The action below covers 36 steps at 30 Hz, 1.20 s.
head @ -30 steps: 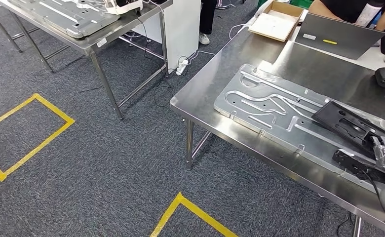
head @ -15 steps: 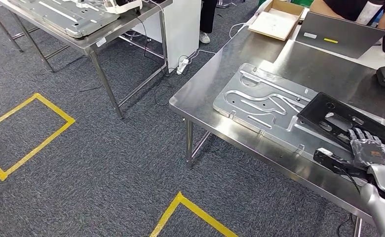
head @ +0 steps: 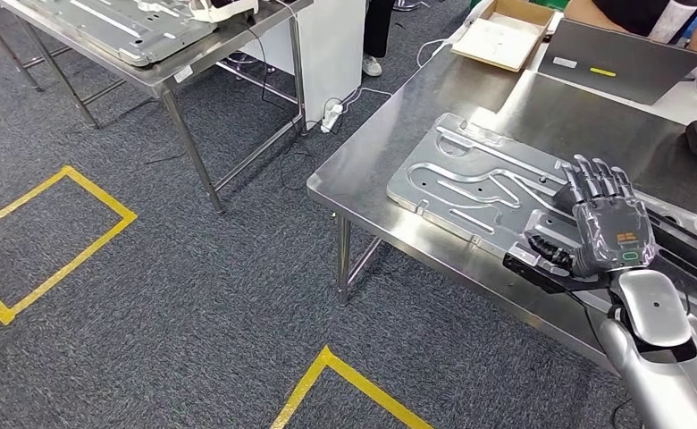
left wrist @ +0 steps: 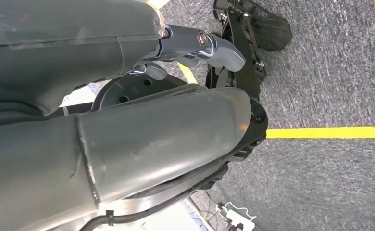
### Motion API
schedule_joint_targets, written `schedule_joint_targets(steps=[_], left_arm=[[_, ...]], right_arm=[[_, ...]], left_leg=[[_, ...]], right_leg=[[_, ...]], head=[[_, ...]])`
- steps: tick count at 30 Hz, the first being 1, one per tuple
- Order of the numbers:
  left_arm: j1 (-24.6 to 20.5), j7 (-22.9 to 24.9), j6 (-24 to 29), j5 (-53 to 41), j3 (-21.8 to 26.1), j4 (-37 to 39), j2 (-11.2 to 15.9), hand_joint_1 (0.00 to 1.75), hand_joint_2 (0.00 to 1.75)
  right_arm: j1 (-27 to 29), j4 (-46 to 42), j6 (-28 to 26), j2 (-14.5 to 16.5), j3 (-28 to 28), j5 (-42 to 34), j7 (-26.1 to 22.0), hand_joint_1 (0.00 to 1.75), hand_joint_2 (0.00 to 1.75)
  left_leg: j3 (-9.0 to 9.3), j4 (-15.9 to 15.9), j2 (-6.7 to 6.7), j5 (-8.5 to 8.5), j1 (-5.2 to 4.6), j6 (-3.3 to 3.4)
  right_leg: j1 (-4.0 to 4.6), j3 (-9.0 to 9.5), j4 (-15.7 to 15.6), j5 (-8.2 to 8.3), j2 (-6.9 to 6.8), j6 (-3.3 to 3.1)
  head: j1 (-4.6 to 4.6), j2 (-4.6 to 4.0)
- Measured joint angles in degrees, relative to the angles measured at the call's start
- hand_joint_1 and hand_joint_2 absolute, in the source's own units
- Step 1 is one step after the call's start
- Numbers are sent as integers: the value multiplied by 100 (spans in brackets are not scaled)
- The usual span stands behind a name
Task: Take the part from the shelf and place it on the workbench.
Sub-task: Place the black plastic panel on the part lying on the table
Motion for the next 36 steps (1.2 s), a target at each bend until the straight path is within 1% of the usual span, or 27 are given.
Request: schedule_joint_targets(steps=[8,12,17,19,20,21,22,23,24,25,26,27,28,29,30,31,32,34,35,36], left_arm=[[5,16,-21,-21,0,-9,-8,0,0],[9,16,-31,-56,0,-16,-11,0,0],[13,-5,-54,-104,0,-30,-11,0,0],[13,-10,-56,-113,0,-31,-15,0,0],[14,-11,-58,-116,0,-31,-17,0,0],[14,-14,-58,-127,0,-31,-20,0,0],[17,-16,-57,-139,0,-31,-20,0,0],[23,-17,-53,-153,0,-31,-20,0,0],[31,-20,-46,-168,0,-31,-20,0,0],[41,-21,-40,-179,0,-31,-20,0,0],[49,-22,-34,-190,0,-31,-20,0,0],[54,-23,-30,-198,0,-31,-20,0,0],[56,-25,-27,-207,0,-31,-20,0,0],[53,-29,-24,-211,0,-31,-19,0,0],[49,-35,-21,-217,0,-31,-18,0,0],[49,-42,-19,-225,0,-31,-17,0,0],[51,-49,-16,-237,0,-31,-16,0,0],[64,-61,-15,-261,0,-31,-14,0,0],[66,-67,-14,-269,0,-31,-14,0,0],[63,-71,-14,-272,0,-31,-13,0,0]], right_arm=[[139,-331,25,0,1,-98,-65,0,0],[192,-389,25,0,12,-206,-201,0,0],[312,-532,-31,-2,130,-169,-334,0,0],[338,-593,-55,-14,167,-144,-345,0,0],[346,-614,-66,-23,184,-131,-346,0,0],[354,-629,-74,-34,197,-122,-348,0,0],[364,-635,-79,-40,211,-115,-348,0,0],[379,-638,-80,-44,232,-111,-347,0,0],[404,-638,-80,-46,257,-109,-345,0,0],[433,-638,-80,-46,286,-107,-343,0,0],[457,-638,-80,-46,316,-106,-340,0,0],[472,-639,-80,-48,340,-105,-337,0,0],[479,-639,-80,-51,360,-105,-334,0,0],[483,-640,-79,-55,381,-105,-332,0,0],[493,-644,-79,-63,399,-105,-328,0,0],[508,-648,-79,-69,417,-103,-322,0,0],[524,-653,-79,-74,435,-101,-316,0,0],[545,-663,-80,-80,469,-96,-300,0,0],[548,-670,-80,-81,483,-95,-293,0,0],[550,-678,-81,-83,494,-95,-288,0,44]], left_leg=[[-1,0,1,-2,-10,3],[-4,7,1,-6,-15,10],[-21,15,0,-13,-45,58],[27,-82,-1,40,-21,100],[54,-140,-2,74,-6,126],[80,-190,-3,107,10,149],[79,-208,-10,122,14,162],[68,-210,-21,130,15,169],[58,-206,-40,132,17,167],[53,-201,-67,131,21,160],[51,-189,-101,127,29,145],[52,-168,-140,117,42,121],[46,-135,-178,98,54,86],[27,-90,-218,77,59,47],[0,-50,-256,64,60,6],[-30,-22,-292,59,59,-30],[-53,-10,-328,64,59,-61],[-79,11,-369,54,71,-119],[-116,97,-338,-10,74,-152],[-206,295,-283,-136,80,-186]], right_leg=[[-1,-1,0,0,0,1],[-8,0,-6,4,0,6],[-41,4,-23,19,1,51],[-33,6,-1,-5,-17,85],[-31,-23,83,-81,-32,103],[-34,-106,285,-226,-45,123],[-54,-243,595,-418,-57,143],[-74,-414,971,-617,-61,165],[-98,-564,1302,-752,-67,188],[-124,-635,1470,-778,-72,210],[-151,-591,1411,-684,-77,233],[-178,-440,1136,-501,-73,255],[-210,-234,741,-323,-25,276],[-224,-46,384,-203,51,285],[-228,71,146,-146,103,267],[-220,116,39,-150,142,237],[-199,112,36,-163,130,195],[-200,110,26,-149,40,103],[-206,120,15,-147,-6,55],[-212,129,2,-145,-59,11]], head=[[0,-1],[0,0],[-1,0],[-1,0],[0,-1],[1,-1],[2,0],[1,0],[1,0],[1,-1],[0,-1],[0,-1],[1,-1],[2,-1],[2,-1],[1,-1],[-1,-1],[-1,-1],[-3,-1],[-5,0]])
